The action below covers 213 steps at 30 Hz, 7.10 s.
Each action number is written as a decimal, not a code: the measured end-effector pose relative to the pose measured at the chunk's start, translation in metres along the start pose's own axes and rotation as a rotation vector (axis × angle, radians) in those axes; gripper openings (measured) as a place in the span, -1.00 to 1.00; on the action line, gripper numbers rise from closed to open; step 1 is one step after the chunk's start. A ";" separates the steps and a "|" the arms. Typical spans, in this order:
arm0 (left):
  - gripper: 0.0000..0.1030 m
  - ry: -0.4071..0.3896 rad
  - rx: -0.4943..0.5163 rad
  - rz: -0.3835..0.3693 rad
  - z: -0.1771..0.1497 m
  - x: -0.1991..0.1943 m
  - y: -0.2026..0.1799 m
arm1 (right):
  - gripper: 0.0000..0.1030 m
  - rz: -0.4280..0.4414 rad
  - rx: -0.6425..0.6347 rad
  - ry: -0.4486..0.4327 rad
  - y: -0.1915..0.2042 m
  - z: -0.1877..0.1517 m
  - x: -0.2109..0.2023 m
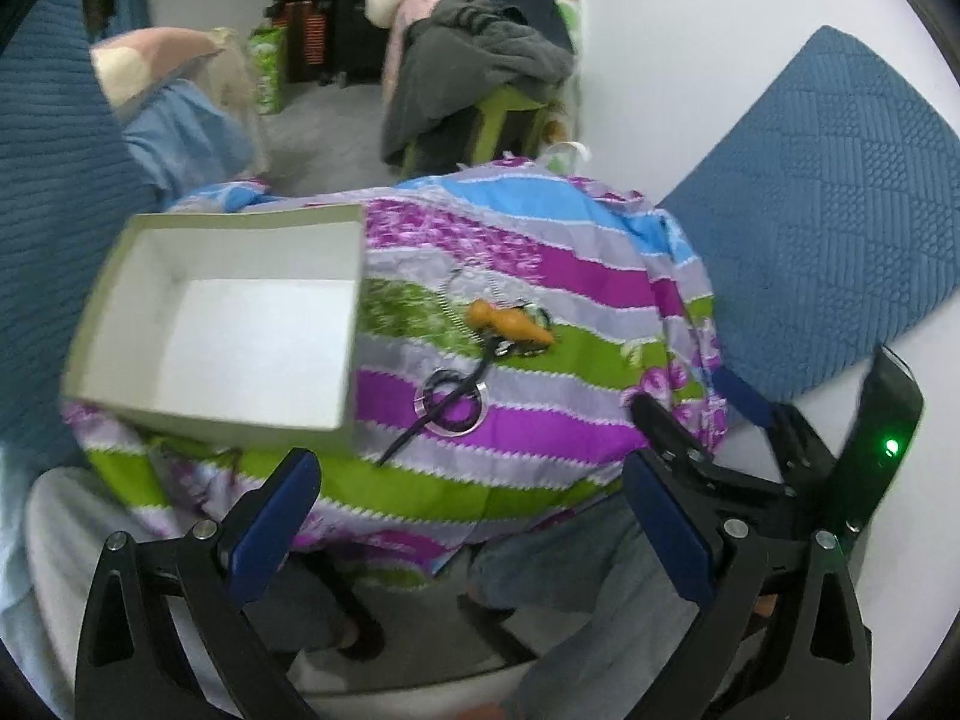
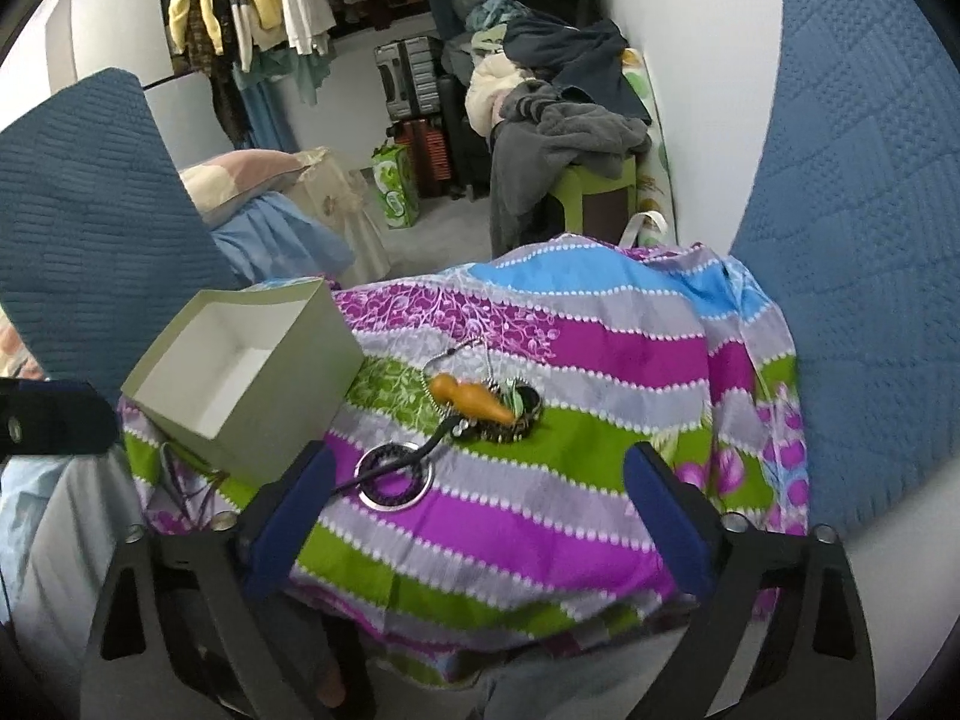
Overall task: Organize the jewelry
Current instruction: 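Move the right tool down to the orange gourd-shaped pendant, then close the right gripper on the orange gourd pendant and lift it, then carry the orange gourd pendant with the right gripper over the white box, then lower the pendant into the box and open the right gripper, then move the left tool to the black coiled hair tie while the right tool approaches the green charm keychain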
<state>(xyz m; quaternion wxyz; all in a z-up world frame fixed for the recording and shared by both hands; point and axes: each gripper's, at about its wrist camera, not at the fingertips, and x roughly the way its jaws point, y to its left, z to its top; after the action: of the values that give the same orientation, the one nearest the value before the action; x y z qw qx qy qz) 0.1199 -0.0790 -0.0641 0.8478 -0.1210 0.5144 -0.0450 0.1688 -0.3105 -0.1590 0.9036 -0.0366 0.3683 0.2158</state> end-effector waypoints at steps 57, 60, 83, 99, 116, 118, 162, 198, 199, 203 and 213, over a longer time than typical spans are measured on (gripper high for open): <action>-0.87 0.081 0.169 0.065 0.035 0.214 0.000 | -0.63 0.195 -0.049 0.223 -0.037 0.016 0.161; -0.87 0.070 0.152 0.045 0.036 0.202 0.002 | -0.69 0.165 -0.026 0.205 -0.041 0.017 0.153; -0.87 0.048 0.038 -0.054 0.037 0.166 0.019 | -0.31 -0.007 0.071 0.169 -0.082 0.036 0.174; -0.87 0.049 0.028 -0.048 0.039 0.164 0.020 | -0.48 -0.058 -0.025 0.275 -0.079 0.034 0.208; -0.87 0.040 0.045 -0.093 0.045 0.121 0.019 | -0.48 -0.090 0.151 0.145 -0.036 0.034 0.087; -0.87 0.021 0.053 -0.107 0.049 0.103 0.018 | -0.48 -0.083 0.155 0.132 -0.027 0.046 0.073; -0.83 -0.043 -0.014 -0.070 0.061 0.042 0.208 | -0.47 0.059 -0.042 0.253 0.191 0.046 0.139; 0.10 -0.335 0.031 -0.036 0.036 -0.095 0.108 | 0.02 0.044 -0.046 -0.169 0.136 0.099 -0.062; 0.10 -0.339 0.036 -0.036 0.034 -0.094 0.104 | 0.02 0.040 -0.045 -0.176 0.132 0.096 -0.065; 0.10 -0.333 0.064 -0.073 0.026 -0.086 0.086 | 0.02 0.005 -0.046 -0.200 0.115 0.084 -0.074; 0.10 -0.306 0.064 -0.158 0.009 -0.056 0.055 | 0.01 -0.034 0.006 -0.210 0.070 0.044 -0.078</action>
<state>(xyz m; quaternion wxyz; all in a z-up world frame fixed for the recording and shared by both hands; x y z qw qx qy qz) 0.0995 -0.0130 -0.0260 0.9134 -0.1396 0.3665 -0.1089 0.1182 -0.2654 -0.0673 0.9408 -0.0175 0.2716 0.2020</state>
